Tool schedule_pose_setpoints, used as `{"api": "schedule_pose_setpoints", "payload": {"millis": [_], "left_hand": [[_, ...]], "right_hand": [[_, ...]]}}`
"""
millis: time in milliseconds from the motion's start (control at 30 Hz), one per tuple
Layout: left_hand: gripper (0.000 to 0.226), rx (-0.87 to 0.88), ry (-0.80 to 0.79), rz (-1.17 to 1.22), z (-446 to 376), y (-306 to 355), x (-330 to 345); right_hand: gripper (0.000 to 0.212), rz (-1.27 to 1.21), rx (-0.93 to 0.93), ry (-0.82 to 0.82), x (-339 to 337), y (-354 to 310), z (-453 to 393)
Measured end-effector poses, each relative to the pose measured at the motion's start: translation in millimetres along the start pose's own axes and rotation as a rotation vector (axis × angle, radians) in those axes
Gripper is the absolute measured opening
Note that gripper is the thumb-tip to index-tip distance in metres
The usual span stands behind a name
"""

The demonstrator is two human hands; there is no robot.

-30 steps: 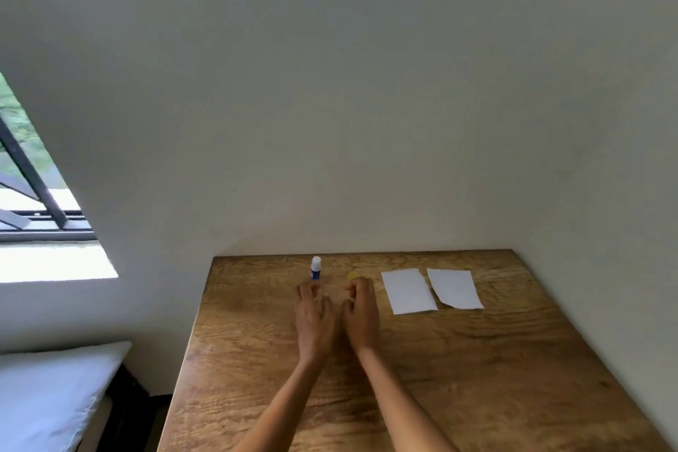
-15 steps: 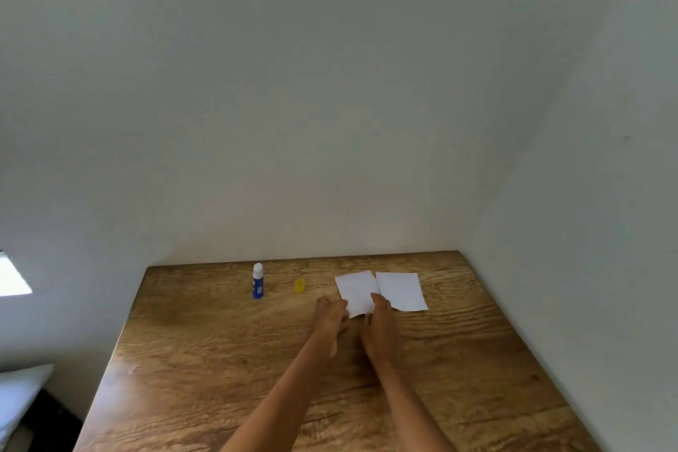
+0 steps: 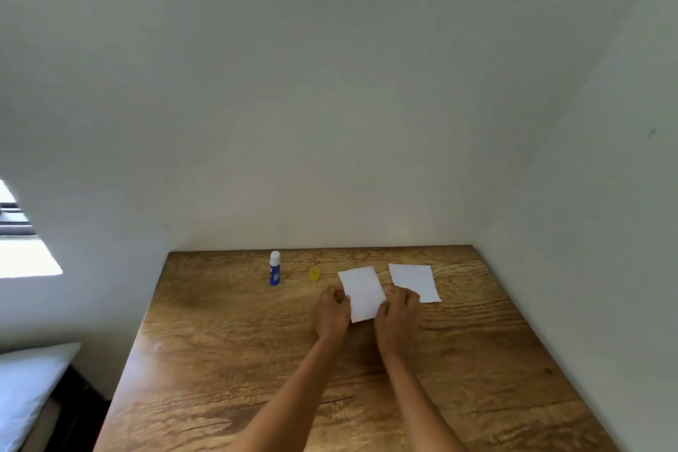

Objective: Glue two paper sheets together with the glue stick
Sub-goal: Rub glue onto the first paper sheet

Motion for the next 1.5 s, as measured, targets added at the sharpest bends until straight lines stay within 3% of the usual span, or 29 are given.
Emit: {"api": "schedule_pose_setpoints", "payload": {"millis": [133, 200, 267, 367, 467, 533, 600, 700, 800, 900, 1033, 1267, 1500], "left_hand": [[0.005, 0.051, 0.008, 0.089, 17, -22, -47], [0.010, 0.059, 0.011, 0.155, 25, -35, -75], [0.010, 0.098, 0.025, 0.187, 29, -47, -101], [0.005, 0.130, 0.044, 0.191, 27, -64, -143], [0.012, 0.122, 0.064, 0.183, 23, -79, -179], [0.023, 0.143, 0.101, 0.145, 20, -84, -193], [0.031, 0.206, 0.130, 0.025, 16, -83, -200], [0.026, 0.371, 0.110, -0.237, 4, -82, -200], [0.021, 0.599, 0.094, -0.530, -7, -83, -199], [0.031, 0.721, 0.023, -0.734, -14, -91, -198], [0.042, 0.802, -0.072, -0.775, -18, -96, -196], [0.050, 0.797, -0.040, -0.814, -23, -93, -189], [0.058, 0.790, -0.032, -0.803, -29, -97, -188]], "right_hand": [[0.038, -0.201, 0.166, -0.040, -3, -27, 34], [0.033, -0.313, 0.209, -0.129, 2, -45, 60], [0.025, -0.312, 0.178, -0.121, 4, -61, 81], [0.032, -0.344, 0.170, -0.100, 6, -86, 106], [0.046, -0.317, 0.244, -0.264, 18, -103, 122], [0.048, -0.208, 0.151, -0.354, 26, -112, 128], [0.040, -0.106, 0.000, -0.394, 30, -119, 132], [0.032, 0.037, -0.183, -0.404, 38, -121, 134], [0.031, 0.097, -0.254, -0.378, 43, -115, 127], [0.029, 0.057, -0.262, -0.318, 45, -110, 119], [0.031, -0.151, -0.116, -0.160, 46, -121, 102], [0.048, -0.399, -0.031, -0.271, 79, -172, 63], [0.015, -0.490, -0.019, -0.293, 90, -178, 58]]}}
Point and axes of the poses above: each hand's wrist, its own z-axis away from the middle knuckle, its own x-axis out of the palm, y = z × x, the point moved 4 cm from there along -z, towards the middle knuckle, and after that the axes turned 8 degrees about y, right-handed, at the moved point
